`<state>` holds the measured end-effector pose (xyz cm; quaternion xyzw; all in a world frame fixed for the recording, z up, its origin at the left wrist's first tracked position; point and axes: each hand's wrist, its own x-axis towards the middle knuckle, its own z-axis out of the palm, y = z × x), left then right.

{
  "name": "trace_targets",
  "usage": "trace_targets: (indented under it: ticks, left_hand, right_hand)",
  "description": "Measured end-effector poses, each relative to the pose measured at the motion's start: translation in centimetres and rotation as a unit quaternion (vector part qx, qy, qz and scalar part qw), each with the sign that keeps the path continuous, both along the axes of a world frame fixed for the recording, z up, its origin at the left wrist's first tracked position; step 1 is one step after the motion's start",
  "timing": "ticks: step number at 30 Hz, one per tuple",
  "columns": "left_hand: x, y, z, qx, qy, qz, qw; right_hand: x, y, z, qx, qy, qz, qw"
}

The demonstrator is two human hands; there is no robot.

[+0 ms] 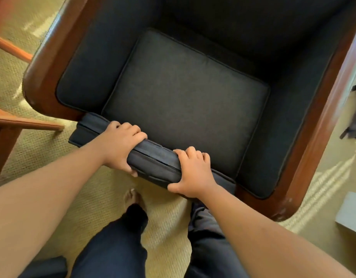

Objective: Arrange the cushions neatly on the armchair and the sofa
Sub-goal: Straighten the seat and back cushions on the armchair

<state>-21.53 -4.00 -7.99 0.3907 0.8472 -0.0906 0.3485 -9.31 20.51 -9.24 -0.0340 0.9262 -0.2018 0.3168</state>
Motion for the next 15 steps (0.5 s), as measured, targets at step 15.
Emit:
trace_targets:
  ticks: [15]
  left_hand:
    - [-0.7, -0.8, -3.6, 0.152, 0.020, 0.011, 0.988]
  right_hand:
    - [0.1, -0.8, -1.4, 0.033, 0.026, -0.038, 0.998]
